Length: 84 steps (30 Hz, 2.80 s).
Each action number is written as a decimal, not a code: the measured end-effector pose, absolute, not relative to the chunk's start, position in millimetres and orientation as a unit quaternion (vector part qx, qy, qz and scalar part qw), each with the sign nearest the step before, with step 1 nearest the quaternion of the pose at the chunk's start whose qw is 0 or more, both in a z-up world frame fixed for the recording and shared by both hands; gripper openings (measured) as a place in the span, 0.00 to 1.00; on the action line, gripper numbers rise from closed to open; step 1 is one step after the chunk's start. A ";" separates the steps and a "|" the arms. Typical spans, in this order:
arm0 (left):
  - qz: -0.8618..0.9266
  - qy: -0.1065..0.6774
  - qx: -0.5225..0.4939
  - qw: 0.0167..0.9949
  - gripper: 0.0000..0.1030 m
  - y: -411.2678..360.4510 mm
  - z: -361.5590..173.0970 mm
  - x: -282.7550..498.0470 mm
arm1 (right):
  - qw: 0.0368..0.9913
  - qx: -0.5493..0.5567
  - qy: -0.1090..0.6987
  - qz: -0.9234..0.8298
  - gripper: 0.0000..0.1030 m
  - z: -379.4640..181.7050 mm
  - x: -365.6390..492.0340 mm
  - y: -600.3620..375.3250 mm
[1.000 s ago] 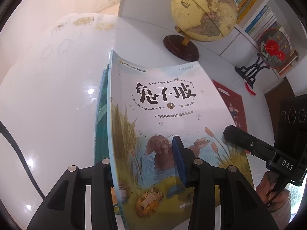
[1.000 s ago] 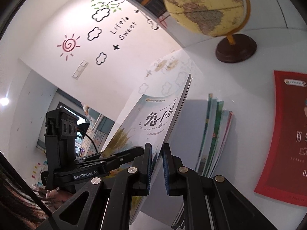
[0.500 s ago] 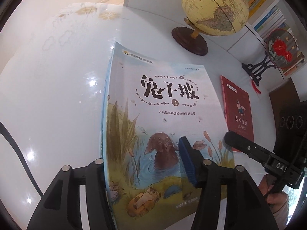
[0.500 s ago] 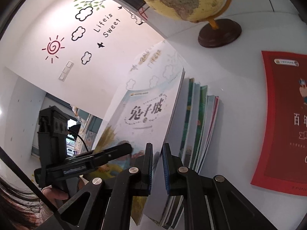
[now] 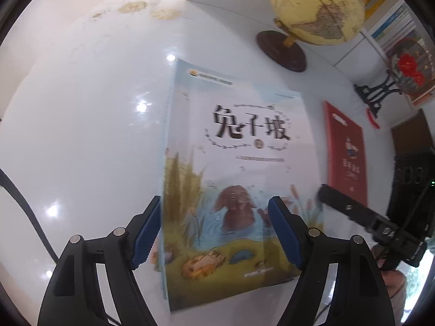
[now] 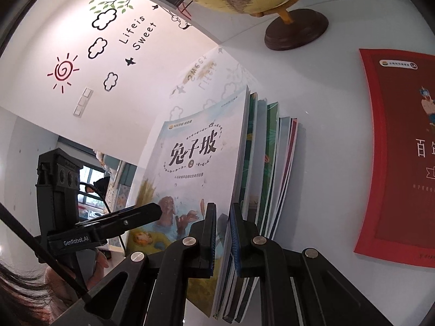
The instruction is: Organize books
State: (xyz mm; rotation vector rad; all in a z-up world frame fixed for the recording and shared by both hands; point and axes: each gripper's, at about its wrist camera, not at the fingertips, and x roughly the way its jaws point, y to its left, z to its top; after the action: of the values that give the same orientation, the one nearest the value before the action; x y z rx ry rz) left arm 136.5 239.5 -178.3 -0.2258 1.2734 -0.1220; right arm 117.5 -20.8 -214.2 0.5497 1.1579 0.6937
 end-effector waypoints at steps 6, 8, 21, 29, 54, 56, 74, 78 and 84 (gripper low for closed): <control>-0.033 0.598 -0.098 0.795 0.74 248.8 -180.8 131.8 | 0.740 0.255 0.531 0.323 0.11 -215.5 118.4 -20.9; -0.025 0.598 -0.092 0.796 0.74 249.7 -180.3 129.4 | 0.740 0.256 0.533 0.322 0.11 -217.5 116.8 -21.2; 0.067 0.584 -0.028 0.809 0.74 253.6 -166.1 123.0 | 0.734 0.262 0.542 0.315 0.11 -223.4 116.6 -39.4; 0.021 0.555 -0.047 0.830 0.74 212.0 -144.2 127.3 | 0.762 0.209 0.541 0.288 0.11 -213.4 115.1 -65.9; -0.113 0.591 -0.070 0.795 0.74 18.4 -192.5 155.6 | 0.812 0.218 0.523 0.140 0.50 -228.1 113.7 -246.6; -0.108 0.598 -0.064 0.792 0.74 12.0 -202.0 156.8 | 0.811 0.222 0.523 0.138 0.51 -232.3 116.8 -252.2; -0.151 0.610 -0.015 0.778 0.99 -27.3 -235.5 168.4 | 0.807 0.268 0.488 0.197 0.78 -242.8 134.5 -247.8; -0.139 0.603 0.016 0.785 0.99 -27.0 -237.7 168.3 | 0.778 0.344 0.465 0.244 0.73 -243.3 128.7 -257.8; -0.154 0.603 -0.013 0.783 0.99 -13.6 -234.5 172.6 | 0.770 0.356 0.424 0.316 0.58 -230.2 121.0 -252.4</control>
State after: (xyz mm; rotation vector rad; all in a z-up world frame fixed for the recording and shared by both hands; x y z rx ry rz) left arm 172.6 -13.6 -234.5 -0.0278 1.3011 -0.3320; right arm 121.0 -252.4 -230.2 0.7727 0.9205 0.6843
